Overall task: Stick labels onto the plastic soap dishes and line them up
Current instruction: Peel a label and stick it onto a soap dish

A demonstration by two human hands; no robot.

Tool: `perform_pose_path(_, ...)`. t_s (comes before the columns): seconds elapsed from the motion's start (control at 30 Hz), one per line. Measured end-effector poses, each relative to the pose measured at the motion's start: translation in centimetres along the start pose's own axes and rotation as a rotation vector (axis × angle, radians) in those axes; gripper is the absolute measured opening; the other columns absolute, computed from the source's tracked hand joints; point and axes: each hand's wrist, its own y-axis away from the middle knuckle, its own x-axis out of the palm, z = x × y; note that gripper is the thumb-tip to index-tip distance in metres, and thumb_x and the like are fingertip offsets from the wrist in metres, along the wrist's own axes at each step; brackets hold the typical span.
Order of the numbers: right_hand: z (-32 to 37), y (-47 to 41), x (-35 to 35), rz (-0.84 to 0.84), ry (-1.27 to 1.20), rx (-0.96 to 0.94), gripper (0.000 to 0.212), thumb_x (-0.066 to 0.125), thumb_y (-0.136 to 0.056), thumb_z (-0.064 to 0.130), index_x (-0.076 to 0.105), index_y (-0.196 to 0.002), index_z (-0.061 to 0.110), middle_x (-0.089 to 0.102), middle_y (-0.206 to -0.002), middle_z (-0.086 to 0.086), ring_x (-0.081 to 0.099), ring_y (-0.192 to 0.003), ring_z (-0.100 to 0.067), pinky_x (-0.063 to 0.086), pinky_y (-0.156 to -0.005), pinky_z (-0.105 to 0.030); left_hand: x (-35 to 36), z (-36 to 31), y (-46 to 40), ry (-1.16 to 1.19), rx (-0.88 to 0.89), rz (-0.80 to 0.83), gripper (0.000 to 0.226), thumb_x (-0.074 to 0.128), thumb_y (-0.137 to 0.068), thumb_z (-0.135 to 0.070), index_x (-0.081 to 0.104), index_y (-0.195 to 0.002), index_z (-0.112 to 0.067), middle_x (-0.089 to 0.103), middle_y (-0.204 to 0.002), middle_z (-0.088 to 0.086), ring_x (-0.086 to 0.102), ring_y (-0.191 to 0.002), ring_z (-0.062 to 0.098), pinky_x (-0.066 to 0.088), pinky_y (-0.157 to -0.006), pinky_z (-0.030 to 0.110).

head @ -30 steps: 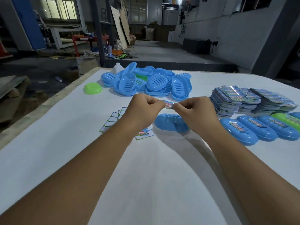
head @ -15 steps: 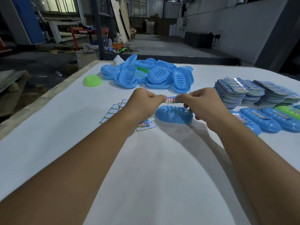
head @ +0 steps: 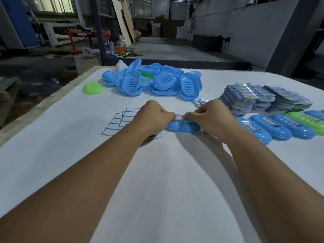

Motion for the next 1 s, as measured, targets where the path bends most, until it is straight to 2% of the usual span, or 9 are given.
perform_pose_path(0.17, -0.1, -0.1, 0.1, 0.001, 0.011, 0.006, 0.027, 0.077, -0.079, 0.037, 0.076, -0.069, 0.012, 0.071, -0.067, -0.013, 0.053, -0.051, -0.019, 0.046, -0.055, -0.031, 0.3, -0.4, 0.0, -0.047, 0.008, -0.029, 0.024, 0.065, -0.071, -0.044, 0.076, -0.067, -0.024, 0.063, -0.054, 0.004, 0.055, -0.058, 0.02, 0.051, -0.062, 0.033)
perform_pose_path(0.27, -0.1, -0.1, 0.0, 0.001, 0.017, 0.001, 0.026, 0.077, -0.079, 0.036, 0.076, -0.067, 0.013, 0.072, -0.068, -0.013, 0.057, -0.052, -0.02, 0.051, -0.058, -0.035, 0.3, -0.6, 0.1, -0.069, 0.008, -0.035, 0.021, 0.065, -0.07, -0.043, 0.075, -0.066, -0.025, 0.066, -0.057, 0.004, 0.059, -0.06, 0.021, 0.053, -0.063, 0.034)
perform_pose_path(0.4, 0.0, 0.0, 0.0, 0.001, 0.019, -0.018, 0.026, 0.077, -0.08, 0.032, 0.076, -0.067, 0.01, 0.072, -0.067, -0.015, 0.058, -0.05, -0.021, 0.053, -0.058, -0.034, 0.4, -0.8, 0.2, -0.12, 0.01, -0.063, 0.026, 0.065, -0.069, -0.042, 0.076, -0.068, -0.019, 0.071, -0.064, 0.002, 0.069, -0.074, 0.023, 0.056, -0.069, 0.036)
perform_pose_path(0.5, 0.1, 0.2, 0.1, -0.008, 0.028, -0.018, 0.026, 0.075, -0.08, 0.03, 0.076, -0.068, 0.007, 0.072, -0.064, -0.016, 0.06, -0.047, -0.024, 0.057, -0.06, -0.037, 0.4, -1.1, 0.3, -0.18, 0.013, -0.083, 0.027, 0.066, -0.07, -0.044, 0.076, -0.068, -0.018, 0.071, -0.063, 0.0, 0.069, -0.071, 0.02, 0.059, -0.069, 0.037)
perform_pose_path(0.57, 0.2, 0.3, 0.3, -0.028, 0.06, -0.025, 0.026, 0.072, -0.08, 0.03, 0.076, -0.069, 0.006, 0.072, -0.062, -0.015, 0.067, -0.054, -0.031, 0.06, -0.063, -0.039, 0.5, -1.4, 0.4, -0.212, 0.017, -0.097, 0.028, 0.068, -0.07, -0.046, 0.074, -0.065, -0.02, 0.07, -0.059, -0.002, 0.069, -0.064, 0.02, 0.059, -0.065, 0.036)
perform_pose_path(0.63, 0.3, 0.4, 0.4, -0.052, 0.115, -0.046, 0.029, 0.071, -0.081, 0.032, 0.076, -0.069, 0.006, 0.071, -0.063, -0.015, 0.07, -0.063, -0.033, 0.061, -0.067, -0.041, 0.7, -1.4, 0.4, -0.259, 0.023, -0.116, 0.029, 0.069, -0.071, -0.05, 0.073, -0.064, -0.022, 0.07, -0.059, -0.003, 0.068, -0.062, 0.019, 0.056, -0.06, 0.031)
perform_pose_path(0.77, 0.6, 0.6, 0.5, -0.077, 0.209, -0.071, 0.035, 0.072, -0.081, 0.041, 0.074, -0.064, 0.011, 0.064, -0.052, -0.007, 0.067, -0.061, -0.026, 0.06, -0.07, -0.037, 1.0, -1.6, 0.4, -0.399, 0.06, -0.187, 0.033, 0.065, -0.075, -0.056, 0.069, -0.066, -0.025, 0.067, -0.068, -0.006, 0.063, -0.071, 0.017, 0.039, -0.055, 0.025)
perform_pose_path(0.9, 0.5, 0.4, 0.6, -0.104, 0.264, -0.107, 0.037, 0.07, -0.081, 0.043, 0.073, -0.063, 0.011, 0.066, -0.053, -0.007, 0.067, -0.064, -0.024, 0.058, -0.066, -0.036, 1.4, -2.0, 0.4, -0.569, 0.123, -0.228, 0.031, 0.058, -0.083, -0.056, 0.067, -0.083, -0.026, 0.066, -0.08, -0.004, 0.062, -0.078, 0.023, 0.039, -0.061, 0.03)
perform_pose_path(1.0, 0.6, 0.3, 0.8, -0.108, 0.371, -0.125, 0.038, 0.067, -0.084, 0.047, 0.071, -0.069, 0.012, 0.064, -0.064, -0.005, 0.063, -0.071, -0.026, 0.05, -0.06, -0.033, 1.4, -2.2, 0.5, -0.653, 0.16, -0.241, 0.031, 0.055, -0.088, -0.056, 0.065, -0.092, -0.027, 0.066, -0.087, -0.002, 0.06, -0.081, 0.025, 0.039, -0.065, 0.032)
